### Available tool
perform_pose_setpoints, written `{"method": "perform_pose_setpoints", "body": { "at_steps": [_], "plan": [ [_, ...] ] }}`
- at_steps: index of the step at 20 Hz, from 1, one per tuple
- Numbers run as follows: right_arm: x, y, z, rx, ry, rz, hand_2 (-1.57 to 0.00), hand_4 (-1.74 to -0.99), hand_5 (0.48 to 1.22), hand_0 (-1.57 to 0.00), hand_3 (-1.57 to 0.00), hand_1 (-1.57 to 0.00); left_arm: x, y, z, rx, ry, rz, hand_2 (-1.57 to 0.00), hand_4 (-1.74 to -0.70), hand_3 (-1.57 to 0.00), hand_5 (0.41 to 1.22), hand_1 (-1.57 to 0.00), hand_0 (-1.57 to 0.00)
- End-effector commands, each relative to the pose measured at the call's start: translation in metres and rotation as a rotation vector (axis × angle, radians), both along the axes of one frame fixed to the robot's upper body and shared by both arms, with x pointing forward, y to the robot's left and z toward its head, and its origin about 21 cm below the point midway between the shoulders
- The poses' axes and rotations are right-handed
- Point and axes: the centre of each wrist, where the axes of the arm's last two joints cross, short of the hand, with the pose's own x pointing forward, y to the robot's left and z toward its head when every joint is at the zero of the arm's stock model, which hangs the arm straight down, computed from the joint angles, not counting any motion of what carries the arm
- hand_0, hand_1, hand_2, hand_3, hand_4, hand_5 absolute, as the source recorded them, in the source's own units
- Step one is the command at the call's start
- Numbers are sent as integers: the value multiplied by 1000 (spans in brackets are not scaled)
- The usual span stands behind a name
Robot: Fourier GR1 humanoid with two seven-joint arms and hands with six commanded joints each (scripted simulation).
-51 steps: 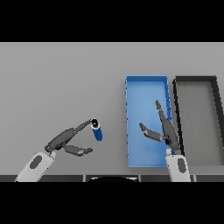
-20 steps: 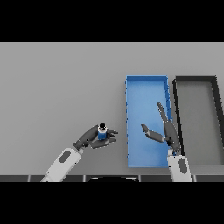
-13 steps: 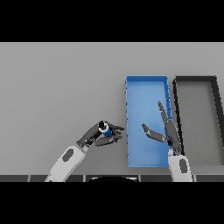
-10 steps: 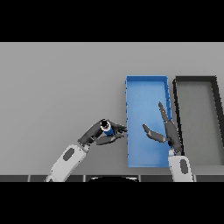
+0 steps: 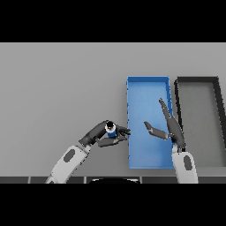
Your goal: Pick up the blue pipe and place it into the blue bin.
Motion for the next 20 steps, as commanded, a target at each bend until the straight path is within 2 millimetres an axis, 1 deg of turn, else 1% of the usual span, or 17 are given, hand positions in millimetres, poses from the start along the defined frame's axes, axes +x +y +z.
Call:
{"method": "perform_pose_setpoints", "body": {
  "at_steps": [1, 3, 4, 5, 7, 8, 10, 11, 13, 14, 15, 17, 20],
  "plan": [
    [2, -2, 1, -16, 2, 11, 1, -1133, 578, 1, 1, 1, 0, 0, 1, -6, -2, 2, -1570, -1474, -1570, 1220, -1570, -1570],
    [4, -3, 4, -11, -4, 35, 1, -1185, 578, 1, 1, 1, 0, -3, -1, 6, 6, -1, -1570, -1474, -1570, 1220, -1570, -1570],
    [3, -3, 2, -15, -3, 42, 1, -1191, 577, 1, 1, -3, 1, 1, -1, 3, -6, -3, -1571, -1474, -1571, 1220, -1571, -1570],
    [4, -2, 3, 4, -18, 52, -3, -1194, 572, 1, 1, -11, 1, 3, -1, 5, -5, 1, -1571, -1474, -1571, 1221, -1571, -1571],
    [10, -4, 15, 97, -81, 113, -30, -1166, 571, 1, 1, -22, -1, 5, -3, -7, -15, -5, -1571, -1475, -1571, 1221, -1571, -1571],
    [10, -5, 24, 143, -114, 160, -32, -1172, 579, 1, 1, -17, 0, 3, -1, -8, -19, -6, -1571, -1475, -1571, 1221, -1571, -1571],
    [12, -8, 41, 175, -153, 247, -20, -1169, 597, 1, 1, -11, -2, 2, -3, 10, -6, -6, -1571, -1475, -1571, 1221, -1571, -1571],
    [13, -9, 56, 151, -157, 294, -16, -1163, 592, 1, 1, -8, 1, 3, -1, 11, -5, 0, -1571, -1474, -1571, 1221, -1571, -1571],
    [16, -5, 82, 133, -139, 395, -10, -1171, 579, 1, 1, -5, -1, 2, 0, 13, -15, -3, -1571, -1474, -1571, 1221, -1571, -1571],
    [13, -3, 94, 118, -133, 450, -8, -1177, 567, 1, 1, -4, -1, 2, 1, 17, -19, -4, -1571, -1473, -1571, 1221, -1571, -1571],
    [13, 5, 105, 92, -130, 501, -6, -1185, 554, 1, 1, -3, 1, 6, 0, 17, -19, 10, -1571, -1473, -1571, 1221, -1571, -1571],
    [9, 17, 123, 35, -140, 584, -3, -1205, 539, 1, 1, -1, -2, 6, -2, 22, -15, -5, -1571, -1473, -1571, 1221, -1571, -1571],
    [6, 31, 135, -8, -129, 692, -1, -1246, 526, 1, 1, 0, -1, 4, 2, 23, -30, -11, -1571, -1474, -1571, 1221, -1571, -1571]
  ]
}}
